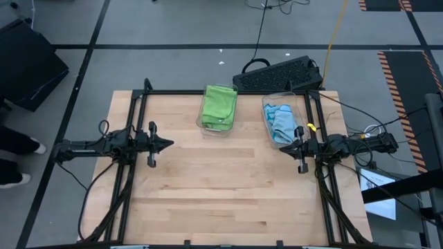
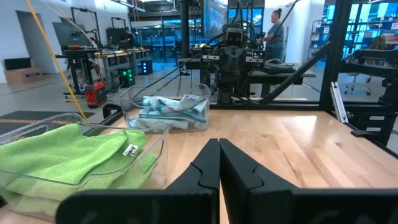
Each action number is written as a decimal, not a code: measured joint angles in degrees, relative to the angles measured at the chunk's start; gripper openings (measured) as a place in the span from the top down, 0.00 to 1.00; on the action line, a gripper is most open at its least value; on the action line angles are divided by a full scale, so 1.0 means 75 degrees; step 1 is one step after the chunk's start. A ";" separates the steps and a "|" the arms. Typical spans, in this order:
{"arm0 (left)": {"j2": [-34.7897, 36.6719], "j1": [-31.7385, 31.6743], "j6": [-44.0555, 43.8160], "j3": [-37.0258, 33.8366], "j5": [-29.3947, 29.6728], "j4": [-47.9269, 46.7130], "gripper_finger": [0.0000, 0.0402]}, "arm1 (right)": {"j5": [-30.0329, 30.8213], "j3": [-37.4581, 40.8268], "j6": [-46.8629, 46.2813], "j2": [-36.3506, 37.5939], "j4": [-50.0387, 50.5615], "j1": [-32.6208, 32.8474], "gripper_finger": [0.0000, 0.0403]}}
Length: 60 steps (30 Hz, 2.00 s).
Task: Fold microfiber towels
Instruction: Return to Home Position
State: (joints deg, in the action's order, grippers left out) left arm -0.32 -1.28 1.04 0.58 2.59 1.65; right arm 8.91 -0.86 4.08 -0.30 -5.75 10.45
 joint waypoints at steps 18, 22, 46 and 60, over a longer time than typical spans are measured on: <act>0.0000 0.0003 0.0000 0.0000 0.0009 0.0012 0.99 | -0.0001 0.0003 0.0000 0.0000 -0.0001 0.0001 1.00; 0.0000 0.0003 0.0002 0.0000 0.0009 0.0012 0.99 | 0.0001 0.0000 0.0056 0.0000 0.0039 0.0001 1.00; -0.0001 0.0003 0.0003 0.0000 0.0026 0.0017 0.99 | 0.0200 0.0001 -0.0025 -0.0007 0.0236 -0.0008 1.00; -0.0003 0.0003 0.0003 0.0000 0.0023 0.0015 0.99 | -0.0227 0.0000 -0.0332 -0.0482 0.0460 -0.0446 1.00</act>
State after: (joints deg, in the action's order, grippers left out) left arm -0.34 -1.26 1.06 0.58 2.76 1.76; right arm 7.21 -0.86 1.58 -3.91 -2.31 7.11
